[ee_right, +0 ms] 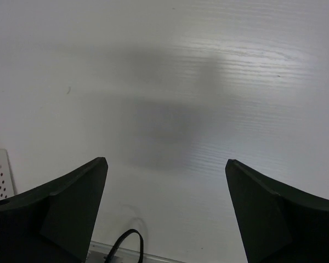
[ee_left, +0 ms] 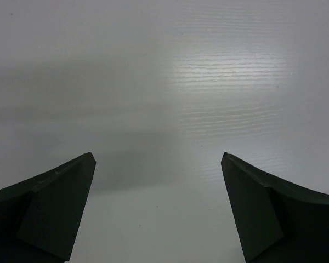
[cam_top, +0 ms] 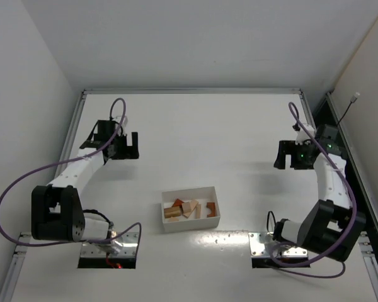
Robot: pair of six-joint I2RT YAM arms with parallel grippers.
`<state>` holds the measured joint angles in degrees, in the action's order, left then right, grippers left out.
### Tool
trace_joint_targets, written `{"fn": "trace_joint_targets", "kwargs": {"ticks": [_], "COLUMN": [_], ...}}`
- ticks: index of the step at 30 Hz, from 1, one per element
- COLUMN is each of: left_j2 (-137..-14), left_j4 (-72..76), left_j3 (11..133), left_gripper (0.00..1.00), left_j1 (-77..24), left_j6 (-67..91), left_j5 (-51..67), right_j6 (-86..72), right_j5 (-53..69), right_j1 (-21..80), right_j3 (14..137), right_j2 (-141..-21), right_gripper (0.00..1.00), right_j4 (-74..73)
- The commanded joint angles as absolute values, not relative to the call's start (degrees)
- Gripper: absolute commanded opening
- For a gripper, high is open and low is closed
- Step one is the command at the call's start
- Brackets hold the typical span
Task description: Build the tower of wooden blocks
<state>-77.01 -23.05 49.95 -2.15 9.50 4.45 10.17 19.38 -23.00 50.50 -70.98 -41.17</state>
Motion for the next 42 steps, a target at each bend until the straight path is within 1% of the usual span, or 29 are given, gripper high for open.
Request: {"fn": "trace_joint_targets", "kwargs": {"ticks": [1, 2, 3, 4, 5, 8, 9, 11, 12, 15, 16, 21, 24, 32, 36, 39, 42], "left_j2": [-74.8, -74.8, -74.8, -74.8, -74.8, -75.3, -75.3, -75.3, -75.3, -75.3, -75.3, -74.1, -73.6, -74.8, -75.9, -75.9, -76.8], "left_j4": [-21.8, -21.8, -22.6, -22.6, -22.6, -23.1, -23.1, -24.2, -24.2, -25.6, -26.2, -26.2, -26.2, -26.2, -26.2, -26.2, -26.2], "left_j3": [49.7, 50.2, 50.2, 50.2, 50.2, 50.8, 50.8, 51.9, 51.9, 53.0, 53.0, 53.0, 52.4, 51.8, 52.4, 52.4, 54.3], "left_gripper": [1.0, 1.0, 1.0, 1.0, 1.0, 1.0, 1.0, 1.0, 1.0, 1.0, 1.0, 1.0, 1.0, 1.0, 1.0, 1.0, 1.0], "left_j1": [-1.6, -1.6, -1.6, -1.6, -1.6, -1.6, -1.6, -1.6, -1.6, -1.6, -1.6, -1.1, -0.5, -0.5, -0.5, 0.0, 2.0], "left_j6": [9.4, 9.4, 9.4, 9.4, 9.4, 9.4, 9.4, 9.4, 9.4, 9.4, 8.9, 8.9, 8.9, 8.3, 8.3, 8.3, 8.3], "left_j5": [3.1, 3.1, 3.1, 3.1, 3.1, 3.6, 3.6, 2.9, 2.9, 2.4, 1.9, 1.2, 0.7, 0.7, 0.1, -0.4, 2.2], "right_j6": [13.1, 13.1, 14.1, 16.9, 18.3, 22.2, 22.8, 24.3, 25.1, 29.5, 30.3, 32.9, 32.9, 33.5, 34.0, 34.5, 34.5], "right_j5": [25.5, 25.5, 25.5, 24.9, 24.4, 22.9, 22.2, 20.3, 19.6, 18.9, 18.9, 21.4, 22.8, 26.6, 27.2, 27.2, 27.2], "right_j1": [-19.1, -13.3, -10.3, -7.4, -2.1, 5.2, 11.0, 17.0, 23.0, 31.0, 32.0, 34.0, 36.0, 43.0, 45.2, 47.5, 49.3], "right_j3": [54.8, 55.9, 58.6, 60.1, 63.1, 67.7, 68.5, 70.0, 70.0, 71.5, 71.5, 74.0, 74.6, 82.9, 82.9, 80.4, 76.2], "right_j2": [-70.0, -69.2, -69.2, -69.7, -71.9, -74.9, -75.9, -77.0, -77.7, -81.6, -82.8, -90.1, -91.6, -97.4, -97.4, -95.8, -94.4], "right_gripper": [0.85, 0.85, 0.85, 0.85, 0.85, 0.85, 0.85, 0.85, 0.85, 0.81, 0.76, 0.76, 0.76, 0.74, 0.72, 0.72, 0.72], "right_j4": [-42.8, -43.4, -44.2, -45.3, -47.4, -49.8, -49.8, -49.8, -49.8, -49.8, -49.8, -51.0, -49.0, -51.3, -52.6, -52.6, -51.2]}}
